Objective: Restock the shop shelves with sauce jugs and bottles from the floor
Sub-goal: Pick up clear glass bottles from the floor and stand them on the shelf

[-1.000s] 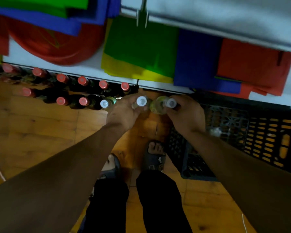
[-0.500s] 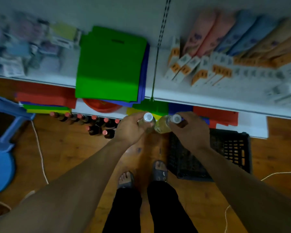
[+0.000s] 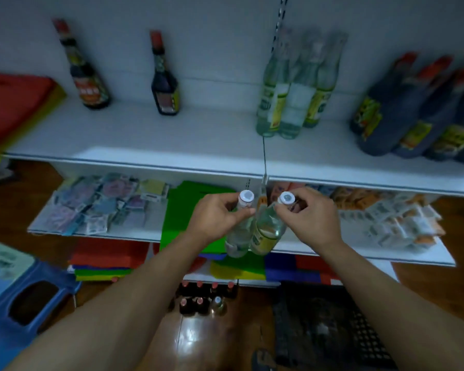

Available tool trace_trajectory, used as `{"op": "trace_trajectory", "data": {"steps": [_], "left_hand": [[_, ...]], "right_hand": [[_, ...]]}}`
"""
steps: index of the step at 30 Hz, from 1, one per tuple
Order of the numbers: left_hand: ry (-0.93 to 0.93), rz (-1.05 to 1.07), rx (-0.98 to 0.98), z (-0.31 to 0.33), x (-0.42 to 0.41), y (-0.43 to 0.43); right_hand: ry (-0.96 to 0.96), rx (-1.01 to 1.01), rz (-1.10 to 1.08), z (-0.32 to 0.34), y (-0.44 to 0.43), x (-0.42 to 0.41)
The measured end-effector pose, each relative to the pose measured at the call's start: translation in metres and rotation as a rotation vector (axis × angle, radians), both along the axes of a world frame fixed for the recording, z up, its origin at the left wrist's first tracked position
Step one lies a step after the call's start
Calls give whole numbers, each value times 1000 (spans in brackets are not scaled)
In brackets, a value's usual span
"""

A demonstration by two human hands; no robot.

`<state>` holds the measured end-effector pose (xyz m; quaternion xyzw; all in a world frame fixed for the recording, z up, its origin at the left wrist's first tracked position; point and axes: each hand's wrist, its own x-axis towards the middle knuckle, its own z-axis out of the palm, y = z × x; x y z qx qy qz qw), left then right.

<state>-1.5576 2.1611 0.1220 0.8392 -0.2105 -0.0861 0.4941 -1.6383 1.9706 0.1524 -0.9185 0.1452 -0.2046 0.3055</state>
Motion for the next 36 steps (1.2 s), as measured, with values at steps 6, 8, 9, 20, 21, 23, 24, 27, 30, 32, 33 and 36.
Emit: {"op": "trace_trajectory", "data": {"steps": [6,8,9,20,21,23,24,27,30,32,33,36], "left_hand": [[-64,-44,-72,87,17,-4],[-79,-48,-131,113,22,-12],[-91,-47,-160,125,24,-16],[-169,-47,-284,199,72,-87],[-180,-31,-270,202,77,-95],[-188,-6,-251,203,90,-108],[-186,0,-245,203,96,-115],[-164,23,-238,199,109,-133],[-145,66,-178,193,119,-148],[-114,81,-192,187,127,-156],[-105,89,-203,185,131,-158],[-83,114,-225,178,138,-163]], "right_hand": [[-186,-16,-53,74,-7,8],[-220,1,-63,94,-12,13],[-244,7,-69,104,-15,16],[-327,52,-118,169,-79,64],[-333,57,-126,171,-88,71],[-339,41,-135,175,-107,86],[-335,24,-138,177,-116,95],[-351,35,-133,176,-142,118],[-336,21,-114,169,-165,136],[-290,17,-111,165,-178,148],[-280,24,-119,162,-182,154],[-287,28,-108,154,-193,169]]}}
